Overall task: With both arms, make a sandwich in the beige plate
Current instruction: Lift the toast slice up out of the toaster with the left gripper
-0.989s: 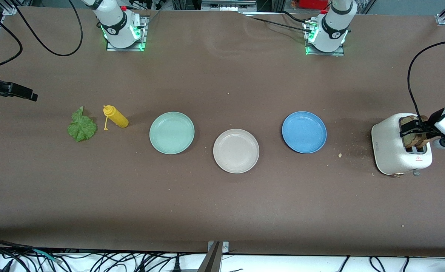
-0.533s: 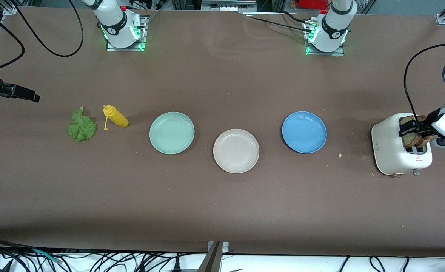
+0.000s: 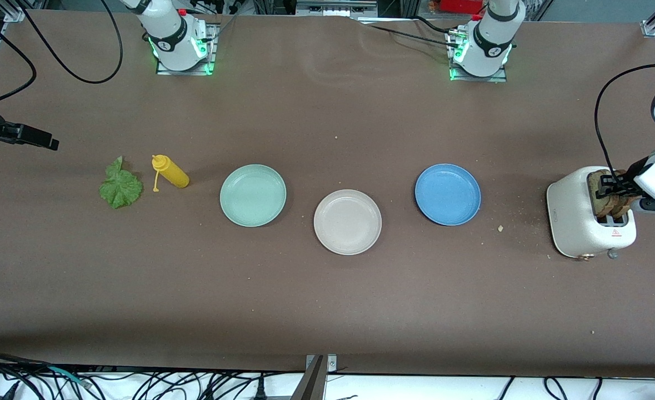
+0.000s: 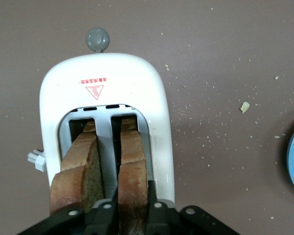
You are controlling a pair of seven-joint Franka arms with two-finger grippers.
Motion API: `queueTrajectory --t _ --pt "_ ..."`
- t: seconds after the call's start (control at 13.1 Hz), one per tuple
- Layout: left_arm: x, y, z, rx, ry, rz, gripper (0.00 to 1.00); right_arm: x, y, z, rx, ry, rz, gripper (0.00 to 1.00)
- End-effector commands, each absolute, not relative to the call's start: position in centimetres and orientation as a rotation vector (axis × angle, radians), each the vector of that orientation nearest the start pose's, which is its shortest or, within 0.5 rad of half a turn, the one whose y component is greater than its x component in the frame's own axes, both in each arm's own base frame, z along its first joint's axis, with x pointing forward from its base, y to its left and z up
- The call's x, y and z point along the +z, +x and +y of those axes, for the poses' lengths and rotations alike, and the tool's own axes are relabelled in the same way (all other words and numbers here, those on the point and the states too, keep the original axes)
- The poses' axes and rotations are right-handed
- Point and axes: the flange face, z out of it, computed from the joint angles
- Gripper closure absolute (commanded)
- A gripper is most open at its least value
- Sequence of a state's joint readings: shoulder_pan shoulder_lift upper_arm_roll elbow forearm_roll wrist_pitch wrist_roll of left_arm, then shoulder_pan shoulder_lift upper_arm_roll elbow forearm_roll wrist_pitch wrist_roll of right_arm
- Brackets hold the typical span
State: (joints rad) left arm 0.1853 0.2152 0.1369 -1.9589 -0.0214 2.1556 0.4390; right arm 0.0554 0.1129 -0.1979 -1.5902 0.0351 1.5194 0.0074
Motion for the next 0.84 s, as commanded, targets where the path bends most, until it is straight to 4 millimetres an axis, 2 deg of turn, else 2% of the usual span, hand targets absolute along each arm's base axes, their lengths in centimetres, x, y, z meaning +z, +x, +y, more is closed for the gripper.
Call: queueTrajectory --t 0.0,0.15,0.53,0.68,0.76 --pt "39.1 55.9 18.2 0.034 -3.147 0.281 1.0 55.0 56.8 -7.1 0.287 -3.075 0.231 0.0" --pt "41.2 56.0 18.4 0.038 -3.149 0.286 1.0 55.0 56.8 -7.2 0.287 -3.077 0.231 0.0" --pt "46.6 57.6 15.5 0.051 -3.184 0.291 1.0 54.9 56.8 -7.1 0.292 -3.076 0.229 0.0" --pt "47.4 58.2 12.8 0.052 -3.269 0.184 1.0 54.9 56.8 -7.2 0.289 -3.077 0.229 0.0" --pt "47.5 58.5 10.8 0.057 -3.282 0.2 1.0 54.9 56.8 -7.2 0.289 -3.077 0.231 0.0"
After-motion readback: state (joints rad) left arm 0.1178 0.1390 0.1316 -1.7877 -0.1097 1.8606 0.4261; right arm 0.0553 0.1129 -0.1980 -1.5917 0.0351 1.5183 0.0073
